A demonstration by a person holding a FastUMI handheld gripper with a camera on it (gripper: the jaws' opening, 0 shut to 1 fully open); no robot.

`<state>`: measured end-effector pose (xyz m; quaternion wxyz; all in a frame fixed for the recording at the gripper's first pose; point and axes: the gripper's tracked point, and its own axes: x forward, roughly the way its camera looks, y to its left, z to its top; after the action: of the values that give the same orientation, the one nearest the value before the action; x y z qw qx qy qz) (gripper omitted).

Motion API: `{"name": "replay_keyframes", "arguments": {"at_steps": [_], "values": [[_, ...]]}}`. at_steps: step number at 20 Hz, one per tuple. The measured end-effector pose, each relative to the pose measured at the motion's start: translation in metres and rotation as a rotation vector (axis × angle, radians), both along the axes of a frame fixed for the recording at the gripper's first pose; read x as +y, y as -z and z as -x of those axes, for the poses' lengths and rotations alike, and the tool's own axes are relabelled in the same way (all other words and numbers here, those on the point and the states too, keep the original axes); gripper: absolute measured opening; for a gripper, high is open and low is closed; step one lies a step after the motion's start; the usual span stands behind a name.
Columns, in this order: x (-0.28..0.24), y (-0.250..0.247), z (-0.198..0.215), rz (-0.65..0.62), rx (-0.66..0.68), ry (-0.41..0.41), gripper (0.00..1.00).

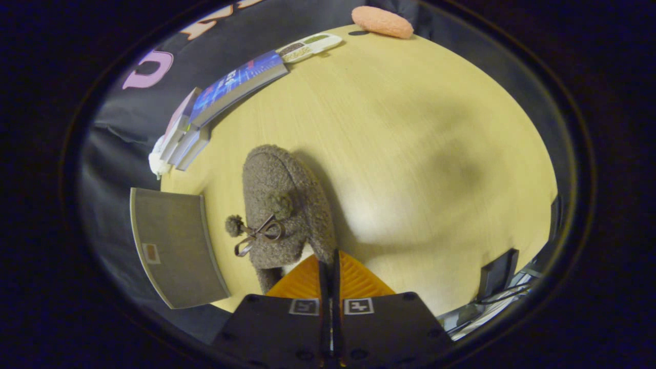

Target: Open the storage box then place both shoes into the box .Put the left shoe in first, then the right shoe, with the right side of both shoes facing outward in a uniform manner.

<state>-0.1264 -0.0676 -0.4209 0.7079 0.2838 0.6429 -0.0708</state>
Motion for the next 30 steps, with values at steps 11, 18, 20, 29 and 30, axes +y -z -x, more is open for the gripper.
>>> {"name": "replay_keyframes", "arguments": {"at_steps": [11, 18, 20, 29, 30], "values": [[0.017, -0.066, -0.031, -0.067, -0.117, 0.107, 0.03], [0.088, -0.154, -0.072, -0.158, -0.234, 0.119, 0.03], [0.115, -0.171, -0.078, -0.166, -0.263, 0.095, 0.03], [0.243, -0.210, -0.097, -0.240, -0.298, 0.013, 0.03], [0.254, -0.210, -0.097, -0.242, -0.293, 0.005, 0.03]]}}
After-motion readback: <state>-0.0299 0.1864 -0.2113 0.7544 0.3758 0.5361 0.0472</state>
